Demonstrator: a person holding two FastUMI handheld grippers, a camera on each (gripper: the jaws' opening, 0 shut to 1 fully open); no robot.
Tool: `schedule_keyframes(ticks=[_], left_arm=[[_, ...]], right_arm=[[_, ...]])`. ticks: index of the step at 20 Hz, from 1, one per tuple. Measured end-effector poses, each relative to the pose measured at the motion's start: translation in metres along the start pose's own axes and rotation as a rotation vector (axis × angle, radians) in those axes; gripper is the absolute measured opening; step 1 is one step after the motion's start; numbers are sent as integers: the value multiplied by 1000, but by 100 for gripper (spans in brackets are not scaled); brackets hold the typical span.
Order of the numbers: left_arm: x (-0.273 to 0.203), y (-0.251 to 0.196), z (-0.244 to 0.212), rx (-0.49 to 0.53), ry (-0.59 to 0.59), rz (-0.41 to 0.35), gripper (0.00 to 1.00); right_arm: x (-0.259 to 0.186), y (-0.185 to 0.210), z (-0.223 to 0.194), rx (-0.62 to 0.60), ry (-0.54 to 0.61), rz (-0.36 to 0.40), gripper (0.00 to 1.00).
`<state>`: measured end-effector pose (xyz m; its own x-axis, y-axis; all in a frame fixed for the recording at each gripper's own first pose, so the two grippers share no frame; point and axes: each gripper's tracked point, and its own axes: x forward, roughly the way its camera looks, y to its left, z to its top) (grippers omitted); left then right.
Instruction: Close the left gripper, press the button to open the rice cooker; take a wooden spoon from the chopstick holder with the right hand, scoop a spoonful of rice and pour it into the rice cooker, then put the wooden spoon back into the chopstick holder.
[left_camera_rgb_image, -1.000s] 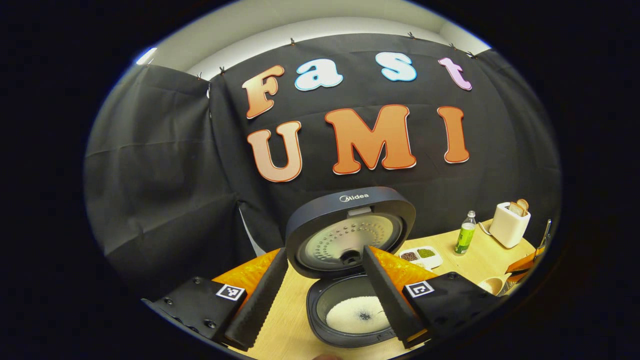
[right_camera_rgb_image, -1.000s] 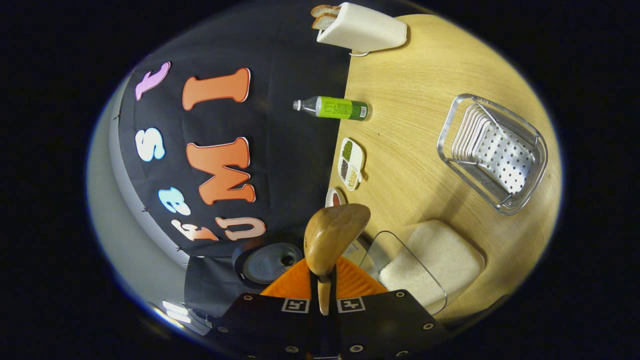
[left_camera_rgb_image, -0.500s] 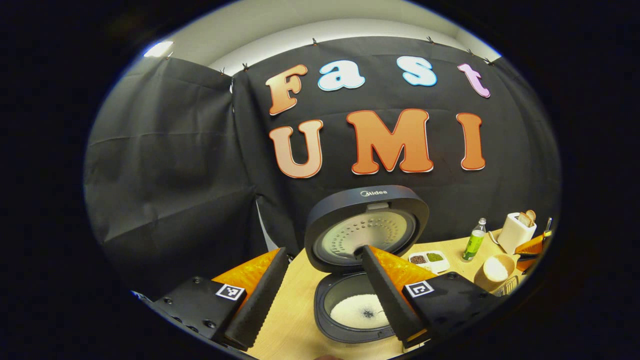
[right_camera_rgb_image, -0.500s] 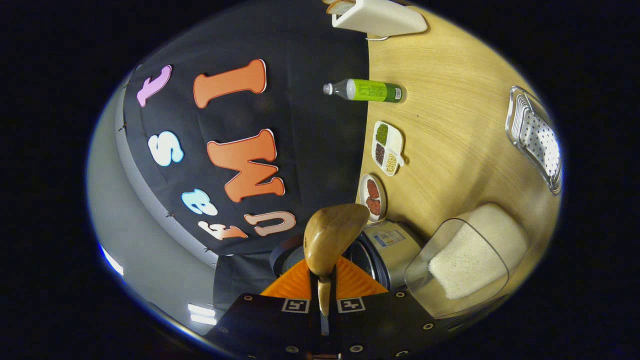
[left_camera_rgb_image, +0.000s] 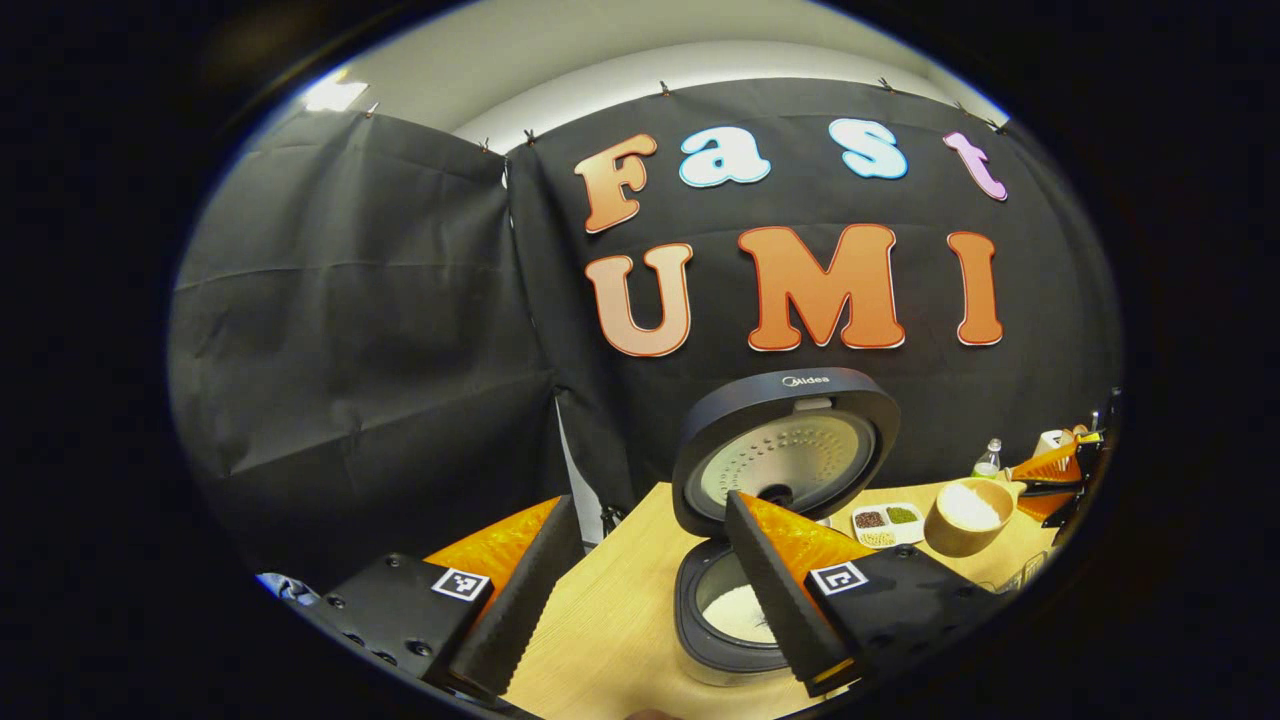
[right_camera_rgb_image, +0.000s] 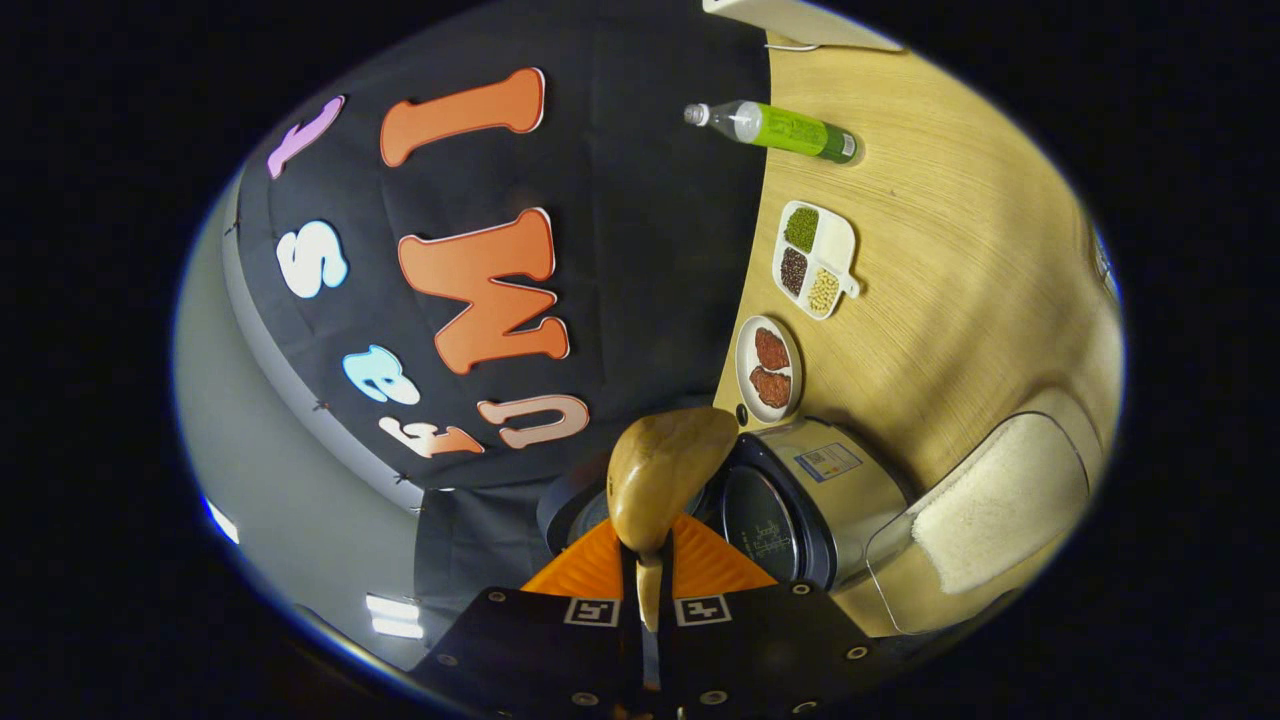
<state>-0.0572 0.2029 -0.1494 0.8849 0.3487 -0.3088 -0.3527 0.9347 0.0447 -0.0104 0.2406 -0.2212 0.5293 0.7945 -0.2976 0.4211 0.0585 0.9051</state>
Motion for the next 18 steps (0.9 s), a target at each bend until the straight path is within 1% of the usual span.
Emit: schedule_keyframes(ticks=[2, 5, 8, 11, 14, 16, 18], left_arm=[[-6, 1, -1, 11, -4, -3, 94], [-13, 8, -2, 31, -6, 16, 94], [-16, 14, -6, 23, 3, 31, 94], [-18, 27, -11, 21, 12, 55, 94], [-20, 38, -16, 29, 22, 75, 100], [-22, 46, -18, 30, 27, 93, 94], [-25, 52, -20, 19, 32, 106, 94]], right_arm=[[13, 4, -4, -35, 11, -10, 6], [30, 4, -7, -107, -1, -54, 6], [48, 5, -14, -196, 5, -94, 6], [61, 9, -20, -330, -3, -142, 6], [78, 8, -23, -467, -17, -193, 6], [86, 8, -22, -552, -30, -224, 6], [92, 9, -20, -647, -45, -246, 6]])
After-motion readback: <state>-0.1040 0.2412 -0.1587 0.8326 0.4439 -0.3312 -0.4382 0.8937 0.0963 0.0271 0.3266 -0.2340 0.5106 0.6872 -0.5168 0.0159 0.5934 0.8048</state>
